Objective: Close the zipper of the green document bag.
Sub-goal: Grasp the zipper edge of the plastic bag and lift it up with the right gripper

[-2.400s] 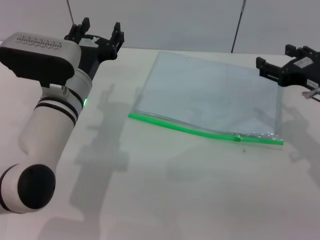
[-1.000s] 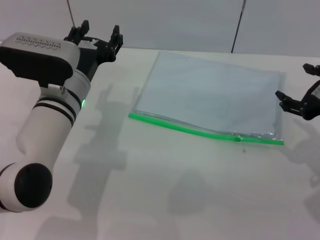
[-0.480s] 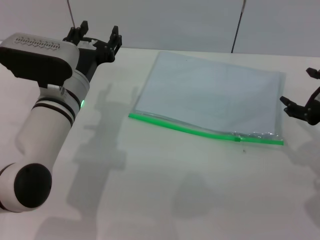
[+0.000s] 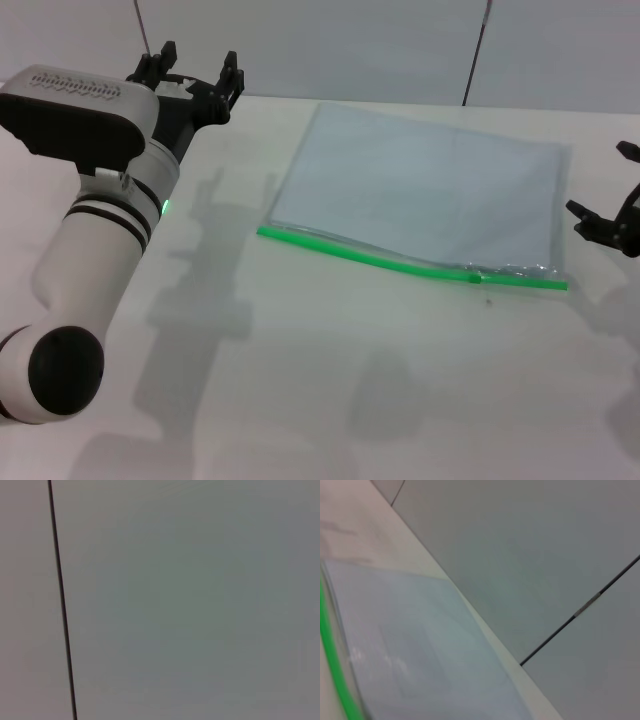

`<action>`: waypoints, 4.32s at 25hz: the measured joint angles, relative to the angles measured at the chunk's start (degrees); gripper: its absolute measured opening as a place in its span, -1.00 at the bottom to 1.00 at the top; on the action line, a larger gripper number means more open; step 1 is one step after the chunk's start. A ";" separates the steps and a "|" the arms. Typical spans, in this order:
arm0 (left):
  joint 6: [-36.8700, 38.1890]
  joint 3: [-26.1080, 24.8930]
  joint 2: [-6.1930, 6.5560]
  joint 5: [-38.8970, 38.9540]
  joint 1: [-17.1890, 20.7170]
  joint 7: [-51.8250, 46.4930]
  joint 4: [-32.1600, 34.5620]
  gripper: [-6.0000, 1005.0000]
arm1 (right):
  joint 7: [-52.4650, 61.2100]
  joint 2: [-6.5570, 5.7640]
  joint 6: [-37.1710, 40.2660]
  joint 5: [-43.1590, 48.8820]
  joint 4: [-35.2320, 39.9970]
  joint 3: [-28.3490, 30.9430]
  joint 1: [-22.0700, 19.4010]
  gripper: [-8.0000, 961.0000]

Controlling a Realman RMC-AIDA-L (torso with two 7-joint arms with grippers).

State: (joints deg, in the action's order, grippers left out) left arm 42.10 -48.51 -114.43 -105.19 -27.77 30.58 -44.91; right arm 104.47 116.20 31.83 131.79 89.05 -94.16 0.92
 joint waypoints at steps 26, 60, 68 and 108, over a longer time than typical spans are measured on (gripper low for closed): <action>-0.10 0.00 0.18 0.00 0.03 0.00 0.00 0.48 | 5.82 0.17 0.43 10.71 2.01 -0.92 -1.38 0.74; -2.48 -1.58 0.16 -0.35 0.06 0.00 0.09 0.48 | 6.18 0.19 0.47 15.19 1.90 -2.89 -2.08 0.74; -2.47 -2.29 0.39 -0.41 0.64 0.00 0.08 0.48 | 6.40 0.28 0.50 17.94 2.01 -5.99 -3.33 0.74; -2.47 -2.81 0.51 -0.54 0.49 0.71 -0.44 0.47 | 11.82 -0.07 0.07 20.50 -9.65 -10.42 5.62 0.74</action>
State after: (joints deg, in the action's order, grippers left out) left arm 39.64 -51.33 -113.92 -105.73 -27.28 31.29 -45.36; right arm 116.30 116.12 31.90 152.28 79.39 -104.58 6.54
